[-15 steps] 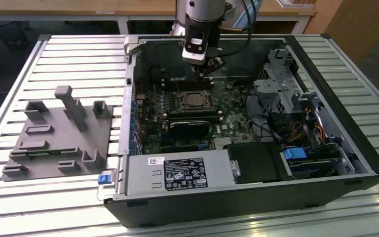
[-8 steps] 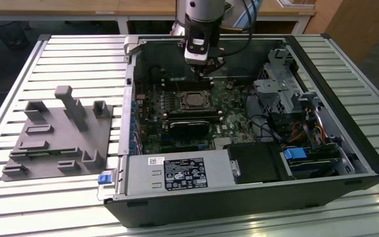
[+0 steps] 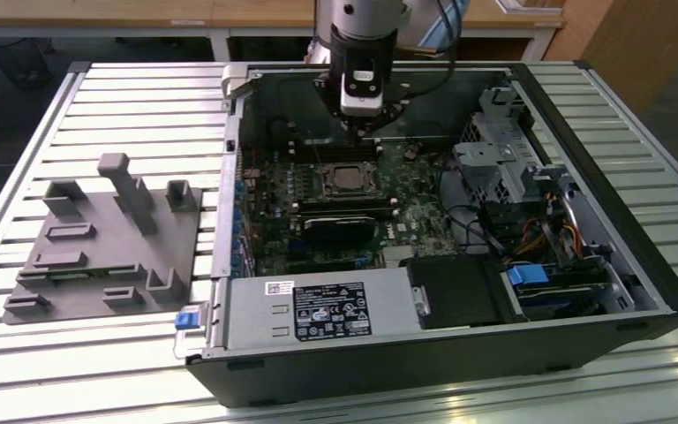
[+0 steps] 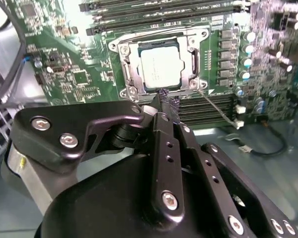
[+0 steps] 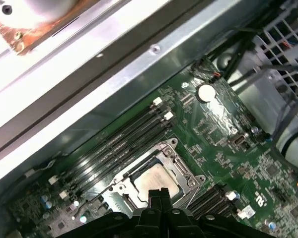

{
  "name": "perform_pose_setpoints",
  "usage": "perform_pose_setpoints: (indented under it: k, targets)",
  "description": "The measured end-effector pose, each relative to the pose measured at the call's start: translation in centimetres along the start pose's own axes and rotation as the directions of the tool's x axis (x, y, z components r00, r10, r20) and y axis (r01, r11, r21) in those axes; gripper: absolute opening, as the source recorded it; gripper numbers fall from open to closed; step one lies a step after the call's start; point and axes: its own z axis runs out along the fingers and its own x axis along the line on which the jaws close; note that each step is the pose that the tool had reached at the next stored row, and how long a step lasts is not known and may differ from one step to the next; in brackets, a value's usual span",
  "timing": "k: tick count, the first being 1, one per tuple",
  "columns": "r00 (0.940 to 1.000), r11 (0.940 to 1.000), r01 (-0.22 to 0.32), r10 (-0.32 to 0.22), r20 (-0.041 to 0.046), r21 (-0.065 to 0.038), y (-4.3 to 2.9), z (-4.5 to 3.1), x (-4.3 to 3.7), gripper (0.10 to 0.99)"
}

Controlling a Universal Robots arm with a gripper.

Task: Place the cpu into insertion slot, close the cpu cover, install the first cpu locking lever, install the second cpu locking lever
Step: 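Install the first cpu locking lever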

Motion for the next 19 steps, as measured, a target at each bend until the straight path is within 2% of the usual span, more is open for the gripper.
perform_pose_setpoints:
  k: [4,9,14,19]
  targets:
    - [0.9978,0.9978,0.066,-0.066,-0.0029,0.0,0.0,0.0,0.0,0.11]
    - [0.9914,0.9914,0.131,-0.131,-0.0059,0.0,0.0,0.0,0.0,0.11]
    - [0.9818,0.9819,0.19,-0.19,-0.0084,-0.001,0.0,0.0,0.0,0.11]
    - [0.9692,0.9693,0.246,-0.246,-0.0109,-0.002,-0.01,0.0,-0.01,0.11]
